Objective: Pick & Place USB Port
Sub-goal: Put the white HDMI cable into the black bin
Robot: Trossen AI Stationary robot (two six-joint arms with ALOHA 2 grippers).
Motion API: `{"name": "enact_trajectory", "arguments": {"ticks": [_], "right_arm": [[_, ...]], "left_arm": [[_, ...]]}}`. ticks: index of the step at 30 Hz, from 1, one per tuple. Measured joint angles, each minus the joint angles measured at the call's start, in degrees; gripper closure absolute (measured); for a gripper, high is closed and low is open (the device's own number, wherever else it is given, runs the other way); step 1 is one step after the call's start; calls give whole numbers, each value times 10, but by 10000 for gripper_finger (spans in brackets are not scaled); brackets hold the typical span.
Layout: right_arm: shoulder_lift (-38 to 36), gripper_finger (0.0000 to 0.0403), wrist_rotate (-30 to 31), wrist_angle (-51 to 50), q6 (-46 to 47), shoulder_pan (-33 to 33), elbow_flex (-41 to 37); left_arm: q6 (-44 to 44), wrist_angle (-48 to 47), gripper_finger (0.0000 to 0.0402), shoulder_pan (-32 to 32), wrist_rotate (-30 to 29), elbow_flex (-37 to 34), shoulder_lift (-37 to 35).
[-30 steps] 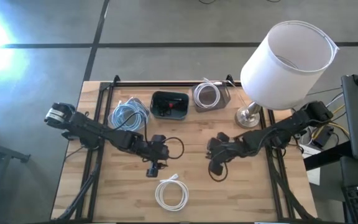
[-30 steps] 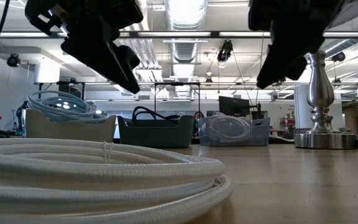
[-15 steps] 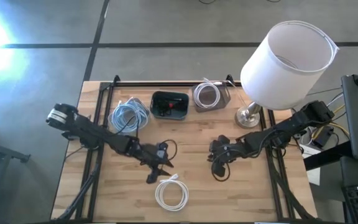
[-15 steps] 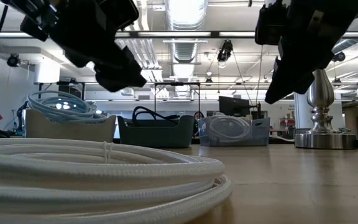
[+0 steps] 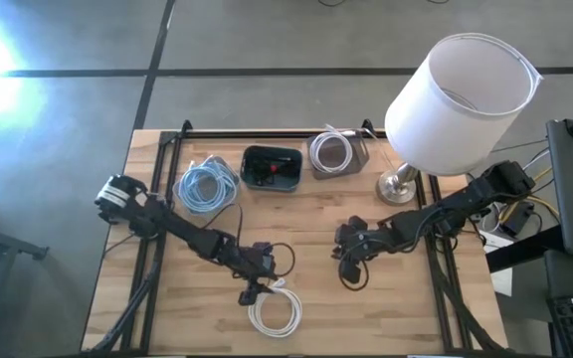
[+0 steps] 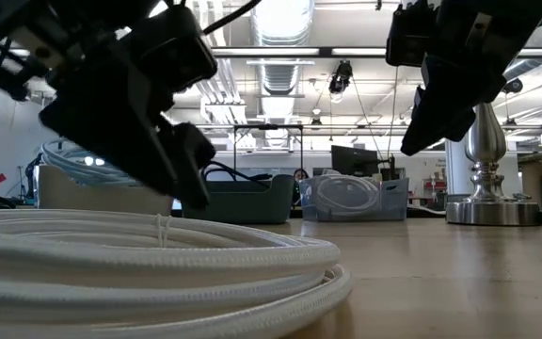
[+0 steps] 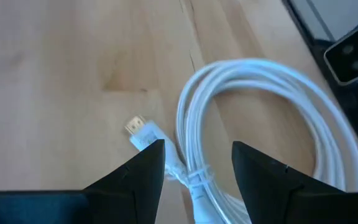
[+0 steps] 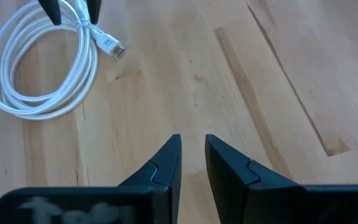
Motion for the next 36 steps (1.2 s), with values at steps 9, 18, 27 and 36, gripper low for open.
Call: {"name": "enact_trajectory", "arguments": {"ticks": [9,18,27,36], "right_arm": [[2,335,48,32,-9,0,0],[4,335,61,79,-12,-3,0],[23,322,10,210,-65,-5,1],[81,263,11,257,-16,-11,0]], "left_arm": [[16,-9,240,-6,0,0,32],[48,-17,383,-2,-51,0,15],[136,-27,380,6,-186,7,-43],[206,-26,380,6,-236,14,-56]]}}
